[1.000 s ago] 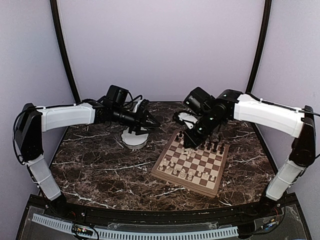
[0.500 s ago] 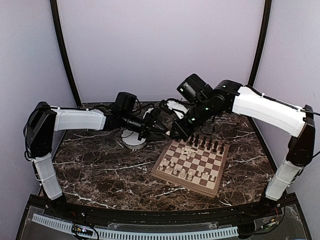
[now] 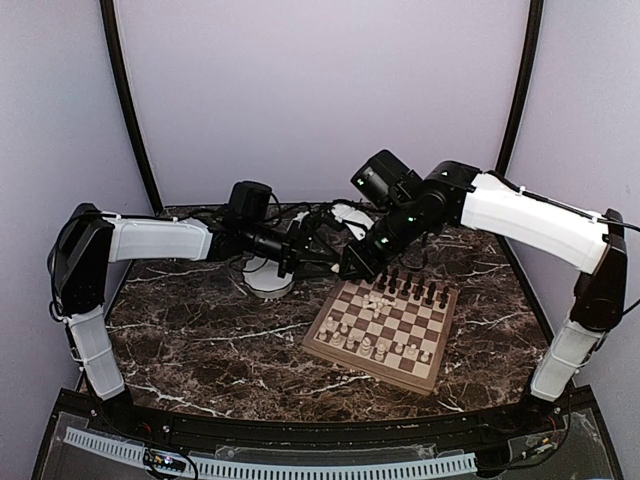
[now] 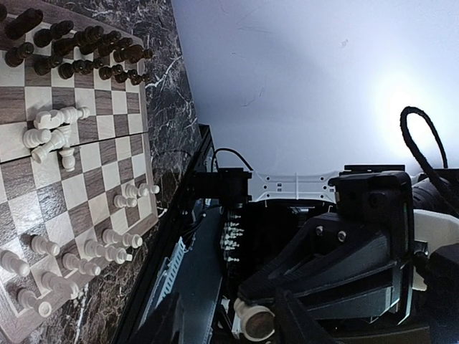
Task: Set up the chess pieces on the board
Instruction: Pass from the right arm to the left, then pass from the left arm to the right
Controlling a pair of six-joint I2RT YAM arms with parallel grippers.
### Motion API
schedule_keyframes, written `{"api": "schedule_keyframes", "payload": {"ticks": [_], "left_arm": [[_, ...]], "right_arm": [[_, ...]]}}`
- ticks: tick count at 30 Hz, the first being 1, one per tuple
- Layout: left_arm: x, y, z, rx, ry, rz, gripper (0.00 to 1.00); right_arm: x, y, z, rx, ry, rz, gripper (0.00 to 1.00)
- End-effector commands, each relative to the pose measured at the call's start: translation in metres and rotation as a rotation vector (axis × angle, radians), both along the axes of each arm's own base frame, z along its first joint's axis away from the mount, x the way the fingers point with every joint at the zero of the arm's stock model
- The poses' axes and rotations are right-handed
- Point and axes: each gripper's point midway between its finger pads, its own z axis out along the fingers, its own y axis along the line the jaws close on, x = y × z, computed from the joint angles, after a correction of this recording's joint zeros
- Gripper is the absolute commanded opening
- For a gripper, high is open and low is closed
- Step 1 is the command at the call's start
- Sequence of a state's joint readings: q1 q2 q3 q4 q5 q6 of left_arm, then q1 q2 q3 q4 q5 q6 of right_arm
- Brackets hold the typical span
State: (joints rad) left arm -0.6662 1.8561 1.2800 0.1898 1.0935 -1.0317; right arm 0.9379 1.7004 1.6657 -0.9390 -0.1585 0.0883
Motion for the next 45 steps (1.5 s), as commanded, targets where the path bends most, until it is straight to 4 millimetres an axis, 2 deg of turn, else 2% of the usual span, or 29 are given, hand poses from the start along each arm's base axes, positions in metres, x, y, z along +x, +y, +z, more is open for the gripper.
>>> {"api": "schedule_keyframes", "payload": {"ticks": [1,14,22,24,26,29,32,33,36,39,45], "left_arm": [[-0.005,-0.005,0.025,-0.073,-0.039,-0.046,0.43],[-0.012,-0.008,0.024,-0.081,-0.024,-0.071,0.27],[-0.011,-0.008,0.028,-0.092,-0.029,-0.074,0.13],[-0.007,-0.007,0.035,-0.103,-0.042,-0.065,0.12],[0.001,-0.004,0.047,-0.123,-0.061,-0.037,0.11],[0.021,0.002,0.069,-0.177,-0.077,0.043,0.1],[0.032,0.003,0.082,-0.235,-0.058,0.094,0.1],[0.033,0.003,0.093,-0.274,-0.047,0.096,0.1],[0.036,0.002,0.102,-0.326,0.015,0.11,0.1],[0.035,0.003,0.112,-0.372,0.005,0.11,0.1],[0.026,0.001,0.116,-0.378,0.012,0.083,0.1]], "right_arm": [[0.006,0.002,0.001,-0.006,-0.034,-0.011,0.01],[0.017,0.006,0.005,-0.004,-0.071,-0.039,0.01],[0.019,0.006,0.014,0.014,-0.085,-0.055,0.03],[0.022,-0.001,0.023,0.016,-0.11,-0.086,0.09],[0.025,-0.006,0.042,0.083,-0.137,-0.123,0.18],[0.026,-0.021,0.077,0.276,-0.169,-0.188,0.3],[0.027,-0.032,0.106,0.459,-0.229,-0.237,0.36],[0.027,-0.036,0.11,0.487,-0.252,-0.244,0.36],[0.027,-0.041,0.112,0.507,-0.304,-0.243,0.37],[0.029,-0.034,0.107,0.491,-0.316,-0.207,0.4],[0.041,-0.014,0.11,0.496,-0.336,-0.172,0.43]]}}
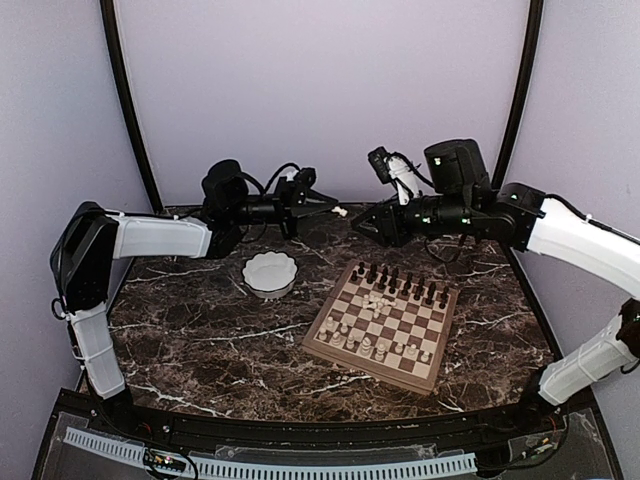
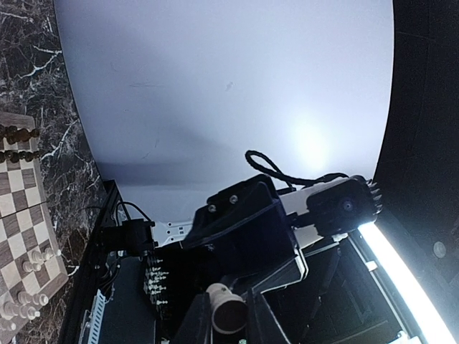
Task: Set up the chess pieces on the board
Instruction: Pass from the left arm to the right
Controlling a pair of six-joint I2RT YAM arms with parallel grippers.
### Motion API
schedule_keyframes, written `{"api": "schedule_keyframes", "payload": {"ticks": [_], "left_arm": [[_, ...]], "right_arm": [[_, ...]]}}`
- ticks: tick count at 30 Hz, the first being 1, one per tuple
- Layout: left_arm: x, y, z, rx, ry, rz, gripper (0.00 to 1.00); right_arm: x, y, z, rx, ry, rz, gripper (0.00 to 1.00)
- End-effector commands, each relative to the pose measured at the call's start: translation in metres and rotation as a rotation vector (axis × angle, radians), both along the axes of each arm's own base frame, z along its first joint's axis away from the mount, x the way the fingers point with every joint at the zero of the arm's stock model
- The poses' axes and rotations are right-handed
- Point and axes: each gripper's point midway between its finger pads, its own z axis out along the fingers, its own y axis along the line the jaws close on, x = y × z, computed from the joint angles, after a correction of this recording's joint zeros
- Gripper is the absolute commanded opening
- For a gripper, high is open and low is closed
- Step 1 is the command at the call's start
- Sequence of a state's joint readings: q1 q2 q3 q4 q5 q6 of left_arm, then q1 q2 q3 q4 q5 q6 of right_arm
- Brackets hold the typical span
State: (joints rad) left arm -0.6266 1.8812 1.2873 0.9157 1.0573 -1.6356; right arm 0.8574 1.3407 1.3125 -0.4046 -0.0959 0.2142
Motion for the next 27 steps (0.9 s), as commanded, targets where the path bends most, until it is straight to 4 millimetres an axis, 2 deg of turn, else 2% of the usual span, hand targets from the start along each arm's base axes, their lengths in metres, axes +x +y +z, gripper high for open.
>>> {"api": "schedule_keyframes", "payload": {"ticks": [1,5,11,27], "left_arm": [[-0.013,0.001,0.017,-0.057,-0.023,-0.029,0.1],[-0.017,0.001,0.02,-0.063,-0.022,-0.041,0.1],[-0.02,0.001,0.018,-0.063,-0.013,-0.047,0.1],[-0.024,-0.003,0.018,-0.075,-0.009,-0.07,0.1]], "right_arm": [[0.009,0.02,0.018,0.043,-0.065,0.038,0.43],[0.011,0.027,0.02,0.052,-0.073,0.051,0.42],[0.003,0.033,0.026,0.071,-0.073,0.103,0.39],[0.002,0.035,0.027,0.084,-0.058,0.104,0.27]]}}
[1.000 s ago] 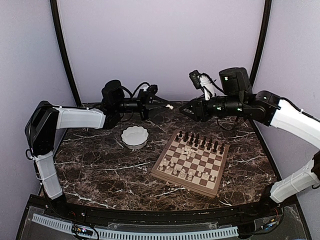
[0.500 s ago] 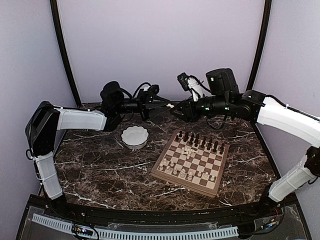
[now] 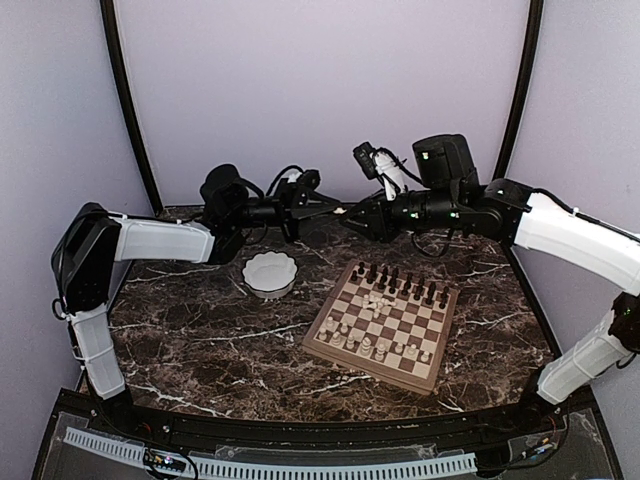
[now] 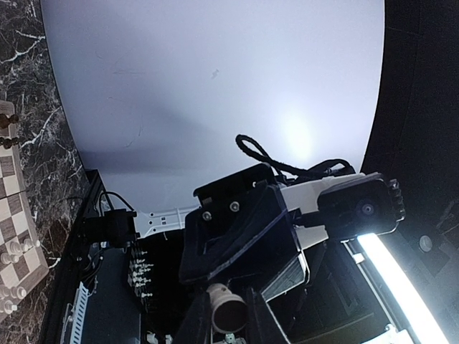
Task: Set up the chess pieces on the board
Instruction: Pass from the left arm to the right
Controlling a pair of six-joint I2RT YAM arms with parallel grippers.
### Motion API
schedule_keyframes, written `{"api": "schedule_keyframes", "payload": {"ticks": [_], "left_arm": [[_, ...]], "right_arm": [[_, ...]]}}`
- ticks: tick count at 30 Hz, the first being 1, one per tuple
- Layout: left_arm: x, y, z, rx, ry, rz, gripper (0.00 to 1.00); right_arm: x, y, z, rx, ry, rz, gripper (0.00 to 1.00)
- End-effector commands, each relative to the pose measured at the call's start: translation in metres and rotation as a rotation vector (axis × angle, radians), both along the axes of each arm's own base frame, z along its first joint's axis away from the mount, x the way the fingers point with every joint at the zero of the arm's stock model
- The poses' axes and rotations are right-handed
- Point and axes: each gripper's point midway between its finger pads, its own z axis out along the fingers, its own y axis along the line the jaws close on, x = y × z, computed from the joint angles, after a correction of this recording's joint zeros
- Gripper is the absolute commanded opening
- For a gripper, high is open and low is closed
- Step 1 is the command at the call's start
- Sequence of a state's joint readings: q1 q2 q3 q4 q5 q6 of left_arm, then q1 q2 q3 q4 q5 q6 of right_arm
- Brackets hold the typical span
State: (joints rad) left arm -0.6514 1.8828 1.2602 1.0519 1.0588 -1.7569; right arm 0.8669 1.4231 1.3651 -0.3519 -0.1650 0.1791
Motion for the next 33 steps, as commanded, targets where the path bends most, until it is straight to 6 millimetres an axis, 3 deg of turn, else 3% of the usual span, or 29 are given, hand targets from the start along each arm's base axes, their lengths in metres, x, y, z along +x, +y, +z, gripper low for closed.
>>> {"api": "schedule_keyframes", "payload": {"ticks": [1,6,16,21,23,24,26,33], "left_arm": [[-0.008,0.0,0.008,-0.031,-0.043,-0.027,0.1],[-0.009,-0.002,0.008,-0.036,-0.04,-0.035,0.1],[-0.009,-0.003,0.006,-0.037,-0.031,-0.034,0.11],[-0.005,-0.002,-0.002,-0.002,-0.044,-0.015,0.27],[0.002,0.002,-0.013,0.068,-0.035,0.015,0.35],[0.002,0.006,-0.007,0.074,-0.061,0.036,0.37],[0.011,0.016,-0.013,0.135,-0.087,0.092,0.4],[0.042,0.086,-0.063,0.492,-0.116,0.393,0.45]], "right_arm": [[-0.001,0.007,0.025,0.066,-0.036,0.018,0.26],[-0.002,0.008,0.028,0.081,-0.038,0.023,0.23],[-0.004,0.009,0.037,0.114,-0.028,0.026,0.07],[-0.005,-0.001,0.037,0.056,-0.019,-0.002,0.06],[-0.006,-0.007,0.03,-0.01,0.003,-0.011,0.06],[-0.007,-0.013,0.02,-0.063,0.031,-0.021,0.06],[-0.011,-0.018,0.009,-0.129,0.062,-0.026,0.06],[-0.033,-0.05,-0.07,-0.473,0.264,-0.044,0.05]]}}
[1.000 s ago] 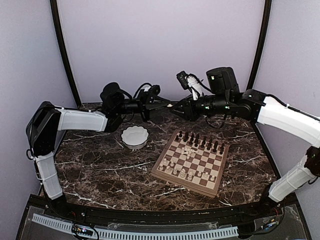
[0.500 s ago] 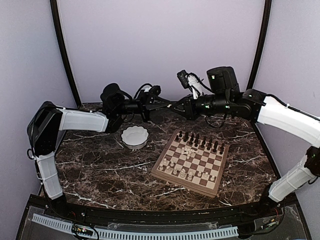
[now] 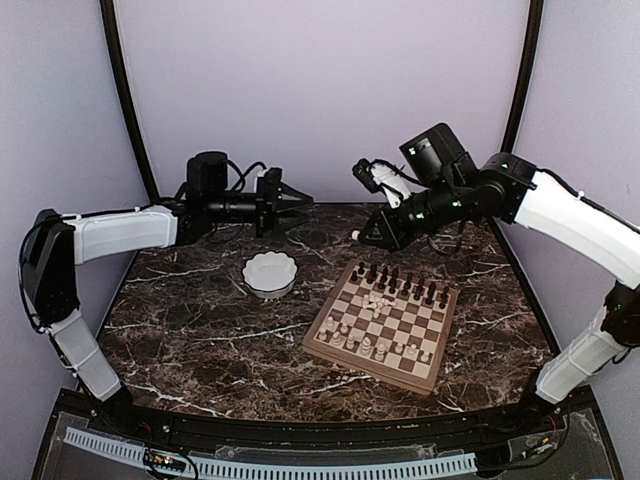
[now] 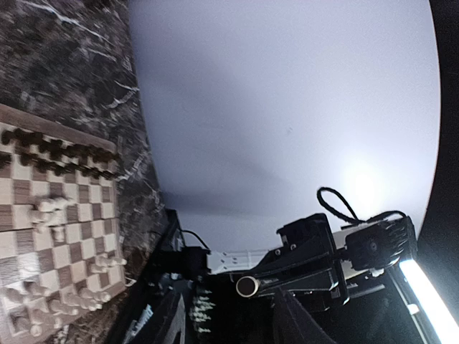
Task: Set up the chess pieces on the board
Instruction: Pass from the left arm to the right, then place the pawn at e2.
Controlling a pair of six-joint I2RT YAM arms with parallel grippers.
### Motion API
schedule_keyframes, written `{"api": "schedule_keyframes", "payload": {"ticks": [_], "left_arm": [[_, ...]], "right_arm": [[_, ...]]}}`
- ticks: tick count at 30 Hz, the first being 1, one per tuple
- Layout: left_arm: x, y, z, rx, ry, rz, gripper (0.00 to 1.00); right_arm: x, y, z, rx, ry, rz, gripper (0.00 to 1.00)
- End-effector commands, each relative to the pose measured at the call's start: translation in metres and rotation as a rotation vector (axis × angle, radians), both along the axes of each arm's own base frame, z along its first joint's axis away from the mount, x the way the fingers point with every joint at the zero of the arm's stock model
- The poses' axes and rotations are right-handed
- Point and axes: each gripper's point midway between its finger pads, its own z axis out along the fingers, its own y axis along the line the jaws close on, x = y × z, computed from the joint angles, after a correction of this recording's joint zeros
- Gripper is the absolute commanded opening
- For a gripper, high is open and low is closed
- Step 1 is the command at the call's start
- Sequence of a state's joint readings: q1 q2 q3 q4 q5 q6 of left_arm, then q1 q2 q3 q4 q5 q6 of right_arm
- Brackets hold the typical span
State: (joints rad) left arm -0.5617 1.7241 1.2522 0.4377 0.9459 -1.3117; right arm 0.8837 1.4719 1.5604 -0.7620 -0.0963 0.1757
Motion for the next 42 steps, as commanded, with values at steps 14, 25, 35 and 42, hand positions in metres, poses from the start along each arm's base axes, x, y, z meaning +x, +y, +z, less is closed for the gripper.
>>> {"api": "schedule_keyframes", "payload": {"ticks": [14,25,35,42], "left_arm": [[-0.004,0.079,-0.049,0.357,-0.06,0.239,0.46],[-0.012,0.083,-0.052,0.361,-0.048,0.242,0.46],[-0.015,0.085,-0.055,0.361,-0.035,0.248,0.46],[-0.017,0.086,-0.058,0.358,-0.023,0.246,0.45]], "right_arm": [[-0.04,-0.054,-0.165,-0.708,0.404,-0.005,0.01],[-0.057,-0.059,-0.201,-0.782,0.526,0.017,0.02],[-0.062,-0.057,-0.216,-0.804,0.561,0.033,0.03],[-0.061,-0.059,-0.226,-0.837,0.568,0.028,0.03]]}}
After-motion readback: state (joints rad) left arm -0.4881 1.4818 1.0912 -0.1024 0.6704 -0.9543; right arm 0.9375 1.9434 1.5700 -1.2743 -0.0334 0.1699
